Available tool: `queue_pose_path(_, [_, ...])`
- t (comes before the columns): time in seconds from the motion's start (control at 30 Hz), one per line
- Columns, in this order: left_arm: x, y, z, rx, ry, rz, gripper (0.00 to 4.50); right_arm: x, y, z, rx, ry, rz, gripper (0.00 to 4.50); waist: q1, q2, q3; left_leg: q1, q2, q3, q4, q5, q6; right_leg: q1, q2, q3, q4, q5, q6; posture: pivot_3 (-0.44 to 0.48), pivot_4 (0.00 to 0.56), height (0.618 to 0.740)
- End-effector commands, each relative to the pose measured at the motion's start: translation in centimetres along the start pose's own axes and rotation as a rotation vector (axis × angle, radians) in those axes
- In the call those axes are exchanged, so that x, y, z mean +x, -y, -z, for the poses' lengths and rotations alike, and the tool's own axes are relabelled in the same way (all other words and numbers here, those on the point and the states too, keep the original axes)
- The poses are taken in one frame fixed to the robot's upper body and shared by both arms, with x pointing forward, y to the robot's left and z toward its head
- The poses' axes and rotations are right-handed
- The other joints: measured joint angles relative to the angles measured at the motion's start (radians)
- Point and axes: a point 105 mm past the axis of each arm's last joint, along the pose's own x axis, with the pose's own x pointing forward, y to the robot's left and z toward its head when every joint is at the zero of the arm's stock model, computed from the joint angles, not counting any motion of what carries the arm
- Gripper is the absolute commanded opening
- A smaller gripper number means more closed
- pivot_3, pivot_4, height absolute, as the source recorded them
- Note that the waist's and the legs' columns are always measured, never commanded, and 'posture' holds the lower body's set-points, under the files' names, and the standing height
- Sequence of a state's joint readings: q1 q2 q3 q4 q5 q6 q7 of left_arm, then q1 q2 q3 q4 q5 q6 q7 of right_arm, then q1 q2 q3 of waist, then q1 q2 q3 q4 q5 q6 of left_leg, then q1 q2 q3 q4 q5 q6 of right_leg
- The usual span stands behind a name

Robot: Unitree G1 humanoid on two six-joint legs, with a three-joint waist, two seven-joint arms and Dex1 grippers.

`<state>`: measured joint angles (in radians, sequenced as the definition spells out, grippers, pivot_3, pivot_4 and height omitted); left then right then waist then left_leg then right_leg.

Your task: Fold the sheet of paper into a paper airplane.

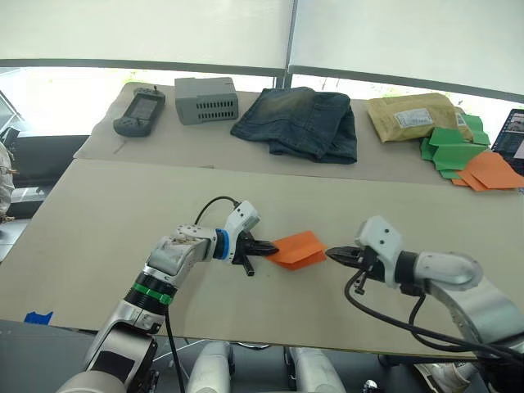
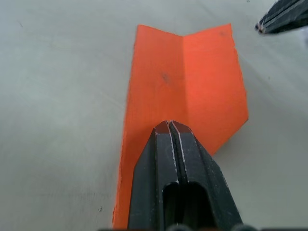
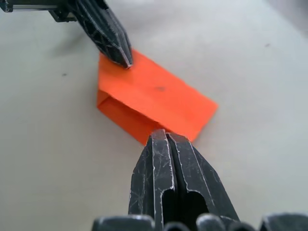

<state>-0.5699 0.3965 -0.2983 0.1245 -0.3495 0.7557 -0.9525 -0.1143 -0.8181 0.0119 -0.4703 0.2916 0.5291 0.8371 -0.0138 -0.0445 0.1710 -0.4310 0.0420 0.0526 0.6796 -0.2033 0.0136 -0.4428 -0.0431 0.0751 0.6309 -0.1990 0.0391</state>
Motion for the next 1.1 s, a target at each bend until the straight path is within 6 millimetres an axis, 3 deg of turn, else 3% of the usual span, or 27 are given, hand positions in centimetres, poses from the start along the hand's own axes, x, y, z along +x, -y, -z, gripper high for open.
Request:
queue_pose_path(0.03, [0.0,-0.1,0.7,0.014,-0.027,-0.007,0.00,-0.3,0.8,-0.5,-0.195,-0.005,-0.039,1.20,0.000,0.000,0.000,0.002,0.000,0.000,-0.001,0.000,0.000,0.002,0.000,0.000,-0.001,-0.001,0.000,0.000,0.150,0.718])
queue_pose_path(0.13, [-0.1,-0.1,0.4,0.021,-0.012,-0.007,0.00,0.5,1.7,0.2,-0.460,-0.054,-0.050,2.32,-0.002,0.000,0.000,0.005,0.000,0.000,-0.001,0.000,0.000,0.005,0.000,0.000,-0.001,-0.002,0.000,0.000,0.150,0.718])
queue_pose_path(0.33, [-0.5,-0.4,0.1,0.032,-0.002,-0.023,0.00,2.3,1.7,1.1,-0.631,-0.054,-0.146,4.36,-0.001,0.000,0.000,0.006,0.000,0.000,-0.002,0.000,0.000,0.005,0.000,-0.001,0.001,-0.003,-0.001,0.000,0.150,0.718])
queue_pose_path(0.5, [-0.7,-0.6,0.1,0.040,0.005,-0.035,0.00,3.3,1.7,0.4,-0.649,0.014,-0.157,4.36,-0.001,0.000,0.000,0.006,0.000,0.000,-0.002,0.000,0.000,0.005,0.000,-0.001,0.001,-0.003,-0.001,0.000,0.150,0.718])
queue_pose_path(0.73, [-0.8,-0.8,-0.5,0.076,0.020,-0.042,0.00,3.7,0.8,0.6,-0.573,0.050,-0.237,2.13,0.000,0.000,0.000,0.006,0.000,0.000,-0.002,0.000,0.000,0.005,0.000,-0.001,0.001,-0.002,-0.002,0.000,0.150,0.718])
queue_pose_path(0.93, [-0.7,-1.4,-1.0,0.102,0.023,-0.059,0.00,3.6,-0.7,0.4,-0.348,0.095,-0.277,0.06,0.000,0.000,0.000,0.006,0.000,-0.001,-0.002,0.000,0.000,0.005,0.000,-0.001,0.001,-0.001,-0.003,0.000,0.150,0.718])
queue_pose_path(1.1, [-0.4,-1.5,-1.4,0.131,0.021,-0.047,0.00,3.8,-2.1,0.0,-0.278,0.097,-0.298,0.01,0.000,0.000,0.000,0.006,0.000,-0.001,-0.002,0.000,0.000,0.005,0.000,-0.002,0.001,-0.002,-0.003,0.000,0.150,0.718])
